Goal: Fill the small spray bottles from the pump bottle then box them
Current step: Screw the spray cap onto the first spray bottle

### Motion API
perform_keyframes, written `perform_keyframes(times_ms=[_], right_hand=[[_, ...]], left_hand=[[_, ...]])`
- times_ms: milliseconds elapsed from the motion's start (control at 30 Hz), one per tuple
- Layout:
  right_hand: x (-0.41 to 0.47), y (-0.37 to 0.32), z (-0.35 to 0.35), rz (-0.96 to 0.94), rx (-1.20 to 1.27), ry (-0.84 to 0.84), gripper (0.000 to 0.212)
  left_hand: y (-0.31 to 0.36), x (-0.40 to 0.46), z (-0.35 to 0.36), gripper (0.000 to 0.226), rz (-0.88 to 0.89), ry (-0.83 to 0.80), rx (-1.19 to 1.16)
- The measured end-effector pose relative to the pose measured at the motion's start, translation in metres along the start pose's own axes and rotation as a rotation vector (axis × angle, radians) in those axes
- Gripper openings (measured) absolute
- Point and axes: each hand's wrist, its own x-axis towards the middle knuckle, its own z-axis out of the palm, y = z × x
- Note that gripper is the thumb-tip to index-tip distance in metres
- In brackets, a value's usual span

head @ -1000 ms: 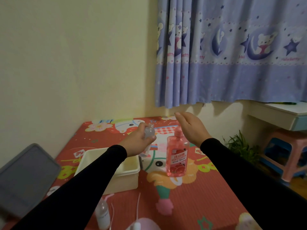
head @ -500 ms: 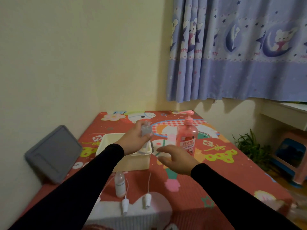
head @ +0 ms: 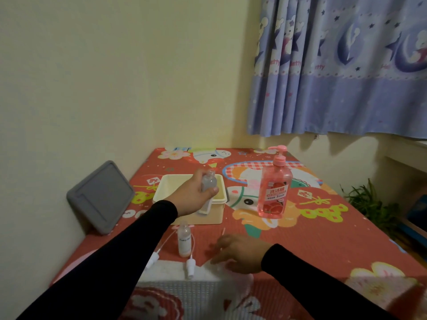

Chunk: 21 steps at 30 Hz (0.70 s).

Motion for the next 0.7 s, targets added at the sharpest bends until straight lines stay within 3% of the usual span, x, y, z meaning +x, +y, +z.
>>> perform_keyframes(times_ms=[133, 233, 500, 700], right_hand=[[0.004, 0.000, 0.010, -0.050, -0.046, 0.025, 0.030], [0.003, -0.002, 0.009, 0.003, 0.025, 0.137, 0.030], [-0.006, 0.012, -0.033, 0.348, 0.227, 0.666, 0.030], [-0.011, 0.018, -0.081, 0.435, 0.714, 1.115, 0.018]], left_hand=[[-0.001, -0.003, 0.001, 0.044, -0.003, -0.001, -0.006], [0.000, -0.006, 0.002, 0.043, 0.025, -0.002, 0.008], [-0.004, -0.005, 0.005, 0.044, 0.035, 0.011, 0.010], [-0.008, -0.001, 0.008, 0.043, 0.043, -0.001, 0.021]])
